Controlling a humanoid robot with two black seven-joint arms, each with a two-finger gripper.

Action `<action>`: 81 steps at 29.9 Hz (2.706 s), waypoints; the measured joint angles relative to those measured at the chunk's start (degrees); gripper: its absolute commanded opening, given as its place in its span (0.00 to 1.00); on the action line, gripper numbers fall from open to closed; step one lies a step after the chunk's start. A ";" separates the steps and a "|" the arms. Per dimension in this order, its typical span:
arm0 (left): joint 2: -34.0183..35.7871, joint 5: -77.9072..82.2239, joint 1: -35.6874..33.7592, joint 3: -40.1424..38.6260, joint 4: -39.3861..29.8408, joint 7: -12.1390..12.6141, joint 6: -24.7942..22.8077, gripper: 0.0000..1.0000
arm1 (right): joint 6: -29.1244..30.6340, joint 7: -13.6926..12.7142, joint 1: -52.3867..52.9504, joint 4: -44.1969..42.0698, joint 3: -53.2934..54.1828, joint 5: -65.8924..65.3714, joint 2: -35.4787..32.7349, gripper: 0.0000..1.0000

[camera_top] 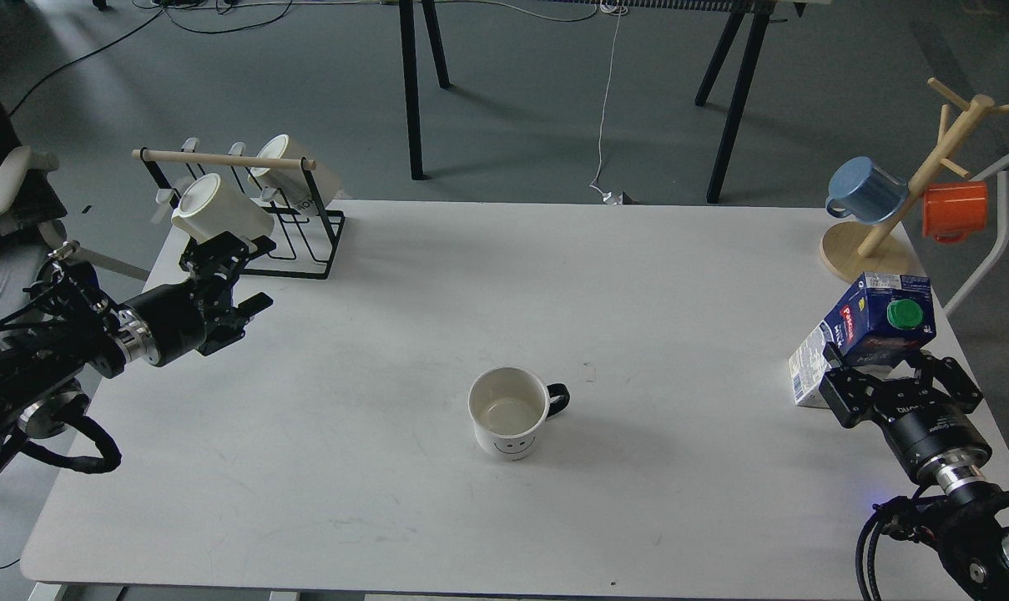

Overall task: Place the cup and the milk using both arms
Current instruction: 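Carry the milk carton with the right gripper beside the mug, then release the milk carton from the right gripper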

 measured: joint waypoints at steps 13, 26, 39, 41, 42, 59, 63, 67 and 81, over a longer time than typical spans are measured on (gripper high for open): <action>-0.67 0.00 0.33 0.00 1.07 0.00 0.00 0.99 | 0.00 0.06 -0.13 0.37 0.58 -1.36 0.03 0.47; -0.69 0.10 0.34 0.08 1.75 0.00 0.00 0.99 | 0.00 -0.03 0.91 7.97 0.42 -8.64 3.26 0.47; -0.69 0.18 0.44 0.09 1.86 0.00 0.00 0.99 | 0.00 -0.04 -1.64 11.00 -4.45 -19.78 14.49 0.47; -0.74 0.18 0.60 0.09 1.86 0.00 0.00 0.99 | 0.00 -0.02 -2.25 11.00 -4.49 -20.82 15.65 0.47; -0.79 0.18 0.66 0.10 1.85 0.00 0.00 0.99 | 0.00 -0.02 -2.47 11.00 -4.53 -21.23 16.05 0.47; -0.86 0.18 1.15 0.16 1.95 0.00 0.00 0.99 | 0.00 0.01 -3.07 8.95 -5.40 -25.38 20.39 0.59; -0.86 0.18 1.21 0.09 1.95 0.00 0.00 0.99 | 0.00 -0.01 -3.03 8.80 -5.52 -25.43 20.50 0.79; -0.86 0.18 1.21 0.10 1.95 0.00 0.00 0.99 | 0.00 -0.03 -2.95 8.85 -5.69 -25.44 20.51 0.96; -0.86 0.18 1.22 0.18 1.94 0.00 0.00 0.99 | 0.00 -0.21 -5.46 12.31 -5.81 -25.54 18.87 0.98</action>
